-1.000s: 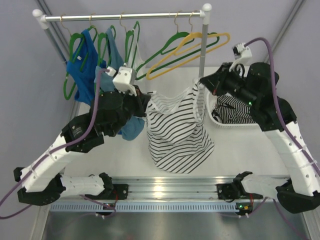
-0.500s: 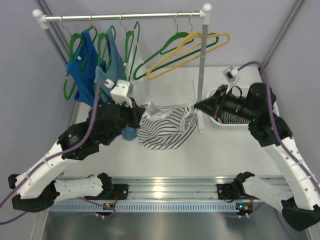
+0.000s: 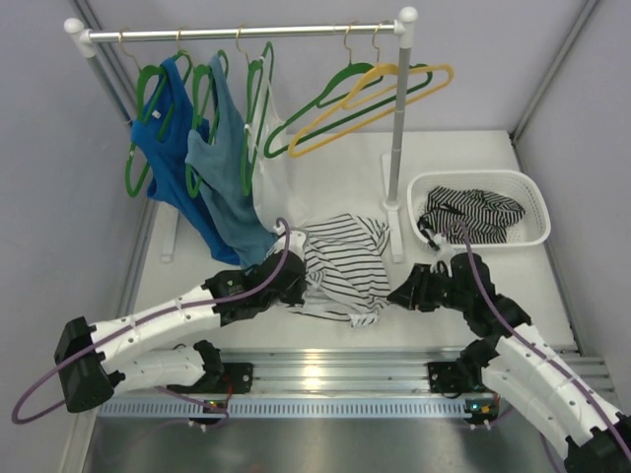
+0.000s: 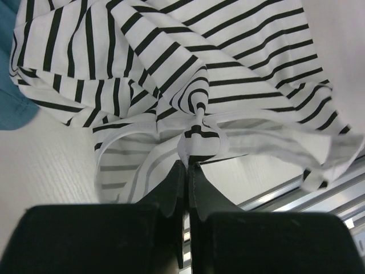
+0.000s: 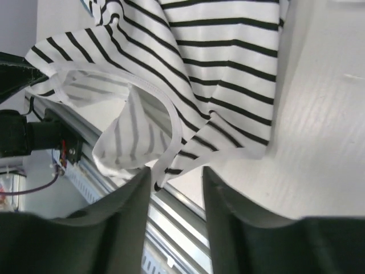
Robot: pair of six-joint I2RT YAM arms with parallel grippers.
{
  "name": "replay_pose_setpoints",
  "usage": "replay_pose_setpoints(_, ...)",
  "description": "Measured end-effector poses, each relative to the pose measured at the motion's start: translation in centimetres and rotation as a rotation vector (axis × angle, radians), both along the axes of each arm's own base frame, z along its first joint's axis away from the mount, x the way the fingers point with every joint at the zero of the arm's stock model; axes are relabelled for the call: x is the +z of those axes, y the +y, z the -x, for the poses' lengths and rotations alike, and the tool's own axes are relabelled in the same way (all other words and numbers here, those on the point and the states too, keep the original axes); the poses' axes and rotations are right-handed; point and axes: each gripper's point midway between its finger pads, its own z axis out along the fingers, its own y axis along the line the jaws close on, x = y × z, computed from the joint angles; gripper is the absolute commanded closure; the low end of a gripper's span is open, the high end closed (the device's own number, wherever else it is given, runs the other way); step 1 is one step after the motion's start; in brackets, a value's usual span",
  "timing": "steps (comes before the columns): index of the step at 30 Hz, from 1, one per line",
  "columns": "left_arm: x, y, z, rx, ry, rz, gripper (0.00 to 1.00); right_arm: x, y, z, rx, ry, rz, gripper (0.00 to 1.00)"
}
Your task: Place the tank top on the hanger
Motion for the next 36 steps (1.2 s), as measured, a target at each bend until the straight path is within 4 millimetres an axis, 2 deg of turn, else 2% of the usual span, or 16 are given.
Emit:
replay_pose_setpoints(3, 0.0, -0.7, -0.6, 0.006, -0.002, 0.027, 1.00, 0.6, -0.7, -0.6, -0.068, -0.035, 0.003, 0.47)
replay_pose_setpoints(7, 0.1, -1.0, -1.3, 0.022, 0.000, 0.059, 0.99, 1.7, -1.3, -0.1, -0.135, -0.052, -0.026, 0.46)
replay_pose_setpoints(11, -0.3, -0.6, -1.8, 0.044, 0.012, 0.071, 0.90, 2.7, -1.0, 1.0, -0.151, -0.068, -0.090, 0.45)
replay_pose_setpoints(15, -1.3, -0.2, -1.6, 0.069, 0.035, 0.074, 0.76, 1.0, -0.9, 1.7, -0.159, -0.013, -0.071, 0.44)
replay_pose_setpoints(20, -2.9, 1.3, -0.4, 0.117, 0.071, 0.094, 0.59, -1.8, -0.7, 2.2, -0.162, 0.081, 0.003, 0.44)
replay_pose_setpoints(22, -2.7, 1.7, -0.1, 0.136, 0.069, 0.118, 0.55, -2.8, -0.5, 2.2, -0.155, 0.111, 0.043, 0.44)
replay_pose_setpoints(27, -0.7, 2.4, -0.1, 0.176, 0.030, 0.192, 0.46, -5.0, -0.4, 2.4, -0.143, 0.165, 0.148, 0.41)
replay_pose_setpoints(31, -0.2, 3.2, 0.1, 0.199, 0.022, 0.196, 0.44, -5.0, -0.3, 1.4, -0.148, 0.164, 0.194, 0.36)
replay_pose_setpoints(32, 0.0, 3.3, 0.2, 0.201, 0.022, 0.192, 0.44, -4.8, -0.1, 1.1, -0.147, 0.157, 0.197, 0.31)
replay_pose_setpoints(36, 1.5, 3.8, 0.4, 0.199, 0.006, 0.209, 0.45, -3.5, 0.0, 0.1, -0.149, 0.110, 0.208, 0.23)
